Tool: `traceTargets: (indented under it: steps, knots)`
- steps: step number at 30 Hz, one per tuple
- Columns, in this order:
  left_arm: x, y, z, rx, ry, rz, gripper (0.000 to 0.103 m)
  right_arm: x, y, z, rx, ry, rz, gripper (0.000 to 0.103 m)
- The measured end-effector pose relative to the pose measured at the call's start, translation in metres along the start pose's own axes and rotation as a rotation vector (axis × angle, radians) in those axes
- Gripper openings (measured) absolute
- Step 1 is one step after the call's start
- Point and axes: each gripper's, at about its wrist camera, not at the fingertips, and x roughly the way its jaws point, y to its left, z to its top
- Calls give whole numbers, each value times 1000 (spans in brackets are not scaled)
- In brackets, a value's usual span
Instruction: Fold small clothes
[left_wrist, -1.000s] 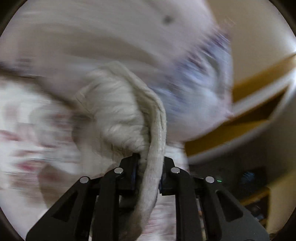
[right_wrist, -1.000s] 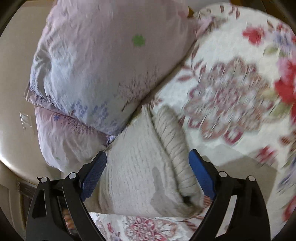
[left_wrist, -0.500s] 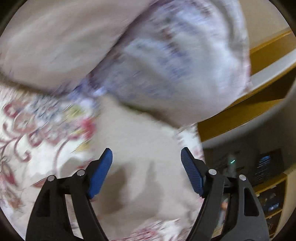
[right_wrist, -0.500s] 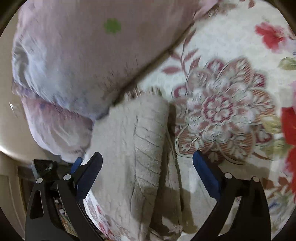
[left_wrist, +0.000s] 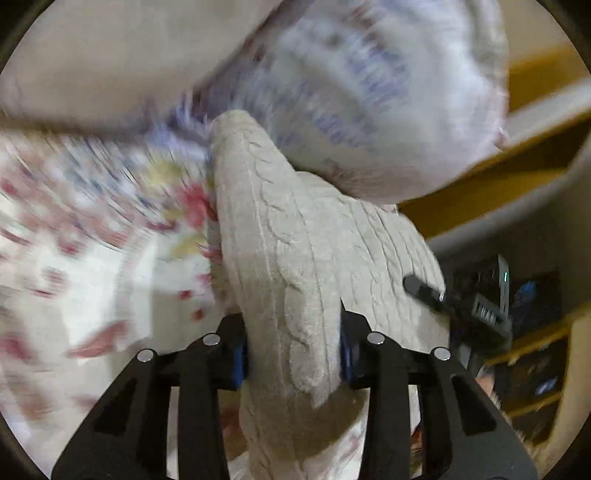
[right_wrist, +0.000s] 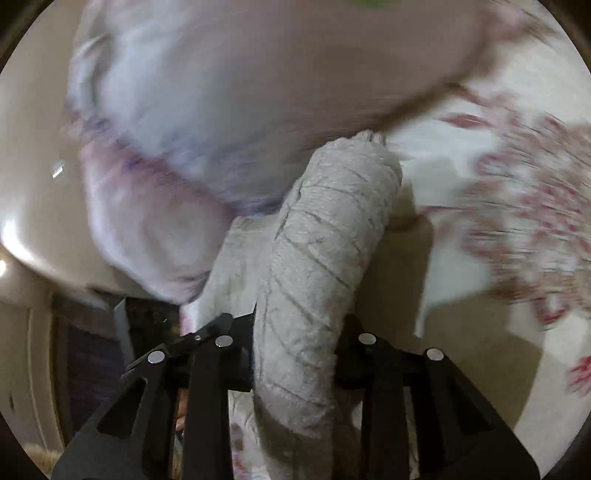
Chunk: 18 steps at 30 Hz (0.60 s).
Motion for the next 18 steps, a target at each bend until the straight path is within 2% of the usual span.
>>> traceTargets:
  steps: [3,5,6,7,8,9,10,11,12,13,14,15,16,17,18]
  knots:
    - [-54,13,-8,53,-30,30,39,34,28,-13,-77,64,40,29]
    - [-73,29,-12,116,-18,165,49,67,30,-18,-104,125,-50,31]
    - [-73,38,-13,132,-13,246,51,83,28,-20,-122,149,-163,33]
    - [-68,46,-15,142,-3,343,53,91,26,-20,-126,157,-245,36]
    - [-63,56,-17,136,9,422,57,92,21,-21,-90,143,-274,41]
    - [-65,60,-19,118,-6,415,60,86,19,-21,-52,114,-252,49]
    - [-74,64,-23,87,-44,390,66,74,19,-22,-24,55,-233,51]
    - [-85,65,-28,65,-92,380,76,64,21,-22,-29,4,-235,56]
    - [-94,65,-32,65,-125,378,81,59,22,-21,-35,-19,-235,67]
    - [-100,63,-36,73,-150,381,84,62,21,-19,-34,-9,-240,63]
    - [-108,62,-45,83,-173,394,85,67,19,-14,-40,7,-262,47]
    - [-114,57,-53,85,-182,410,86,78,19,-8,-59,24,-363,12]
    - [-116,55,-59,83,-190,431,89,82,14,-3,-54,16,-398,12]
    - [-120,55,-65,75,-201,459,99,91,18,0,-50,2,-419,12]
    - [-127,52,-78,66,-222,504,101,91,20,2,-52,-10,-433,13]
